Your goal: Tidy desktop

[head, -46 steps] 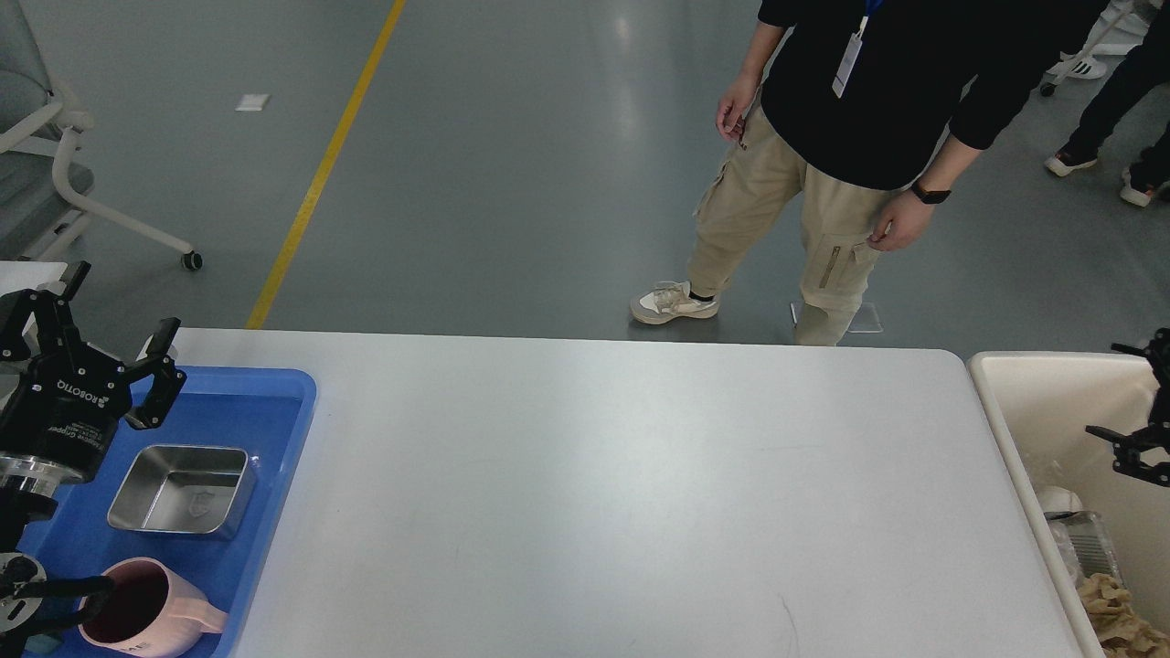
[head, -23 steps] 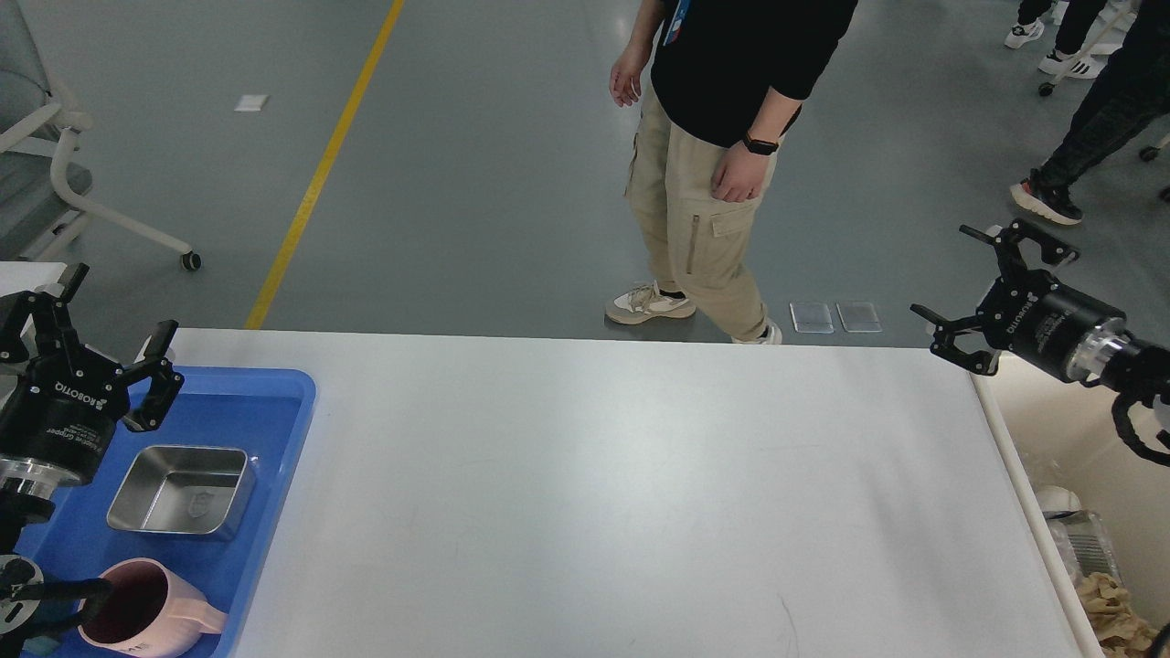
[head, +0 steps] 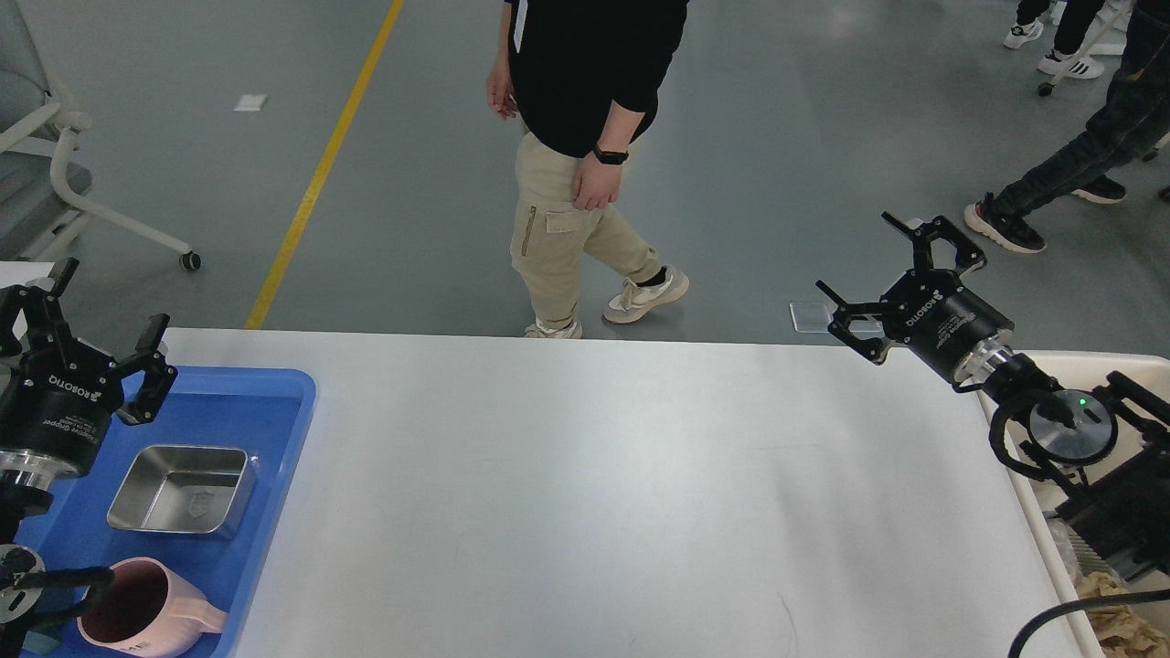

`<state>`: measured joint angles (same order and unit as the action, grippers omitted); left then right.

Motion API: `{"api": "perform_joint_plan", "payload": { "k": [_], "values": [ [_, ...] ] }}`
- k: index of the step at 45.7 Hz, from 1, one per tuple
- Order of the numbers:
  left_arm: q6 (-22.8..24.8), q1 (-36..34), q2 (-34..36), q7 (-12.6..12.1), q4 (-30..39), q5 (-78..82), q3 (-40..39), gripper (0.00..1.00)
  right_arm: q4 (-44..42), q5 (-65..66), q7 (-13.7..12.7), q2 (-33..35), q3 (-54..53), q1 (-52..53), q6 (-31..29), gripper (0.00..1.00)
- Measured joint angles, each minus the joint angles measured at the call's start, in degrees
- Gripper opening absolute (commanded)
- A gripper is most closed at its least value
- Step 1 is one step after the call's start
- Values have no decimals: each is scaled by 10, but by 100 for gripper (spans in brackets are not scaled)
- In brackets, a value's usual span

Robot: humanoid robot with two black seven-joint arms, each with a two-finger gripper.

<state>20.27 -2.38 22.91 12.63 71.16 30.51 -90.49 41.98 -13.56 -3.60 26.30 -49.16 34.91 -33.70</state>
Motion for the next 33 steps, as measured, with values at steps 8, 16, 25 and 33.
{"api": "perform_joint_plan", "payload": {
  "k": [8,16,25,33],
  "values": [
    [-15,-14,-3,-15,-6,-2,6,97,1,0,11,-14,-6,-21,-1,100],
    [-25,-29,-2,-21,-16,-3,12,97,-1,1,36,-31,-7,-37,-1,100],
    [-25,-50,-3,-30,-35,-3,13,97,-1,1,53,-36,-7,-67,0,100],
    [-19,-60,-4,-34,-46,-3,28,97,0,6,62,-28,-7,-85,0,100]
  ]
}}
